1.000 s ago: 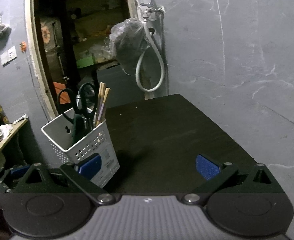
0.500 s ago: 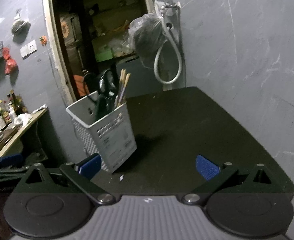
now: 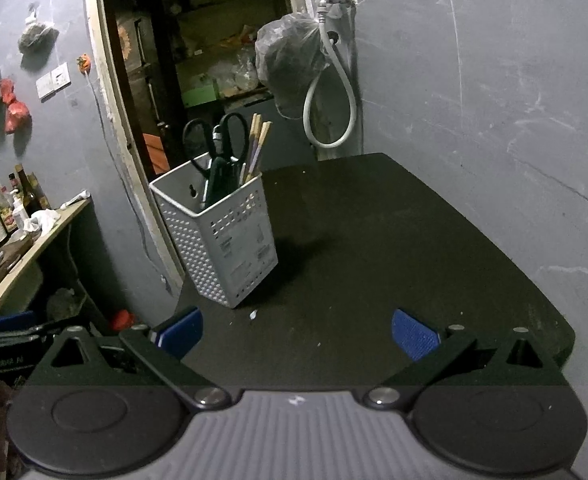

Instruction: Organize utensils

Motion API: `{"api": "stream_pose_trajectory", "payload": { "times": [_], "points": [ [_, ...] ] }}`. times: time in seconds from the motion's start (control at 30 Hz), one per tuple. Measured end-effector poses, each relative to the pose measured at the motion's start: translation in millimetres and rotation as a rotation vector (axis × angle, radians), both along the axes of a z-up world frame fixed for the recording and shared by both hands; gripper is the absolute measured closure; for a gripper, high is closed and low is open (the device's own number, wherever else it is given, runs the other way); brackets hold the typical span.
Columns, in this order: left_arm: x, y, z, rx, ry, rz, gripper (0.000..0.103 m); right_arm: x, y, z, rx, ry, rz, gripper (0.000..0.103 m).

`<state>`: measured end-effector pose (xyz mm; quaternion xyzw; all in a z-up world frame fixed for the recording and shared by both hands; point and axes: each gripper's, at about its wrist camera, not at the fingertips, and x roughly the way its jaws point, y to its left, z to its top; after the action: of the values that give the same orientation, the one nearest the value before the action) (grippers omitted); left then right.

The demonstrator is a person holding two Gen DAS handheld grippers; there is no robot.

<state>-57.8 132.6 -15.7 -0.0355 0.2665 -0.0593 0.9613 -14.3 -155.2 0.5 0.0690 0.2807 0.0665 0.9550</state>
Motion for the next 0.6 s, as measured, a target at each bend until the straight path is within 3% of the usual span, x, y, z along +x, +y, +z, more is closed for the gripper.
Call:
{"api": "stream_pose_trajectory", "payload": {
  "times": [0.6],
  "points": [
    [-18, 8, 3, 0.003, -0.014, -0.075, 0.001, -36, 18, 0, -0.008, 0.007, -0.045, 0.0]
  ]
}}
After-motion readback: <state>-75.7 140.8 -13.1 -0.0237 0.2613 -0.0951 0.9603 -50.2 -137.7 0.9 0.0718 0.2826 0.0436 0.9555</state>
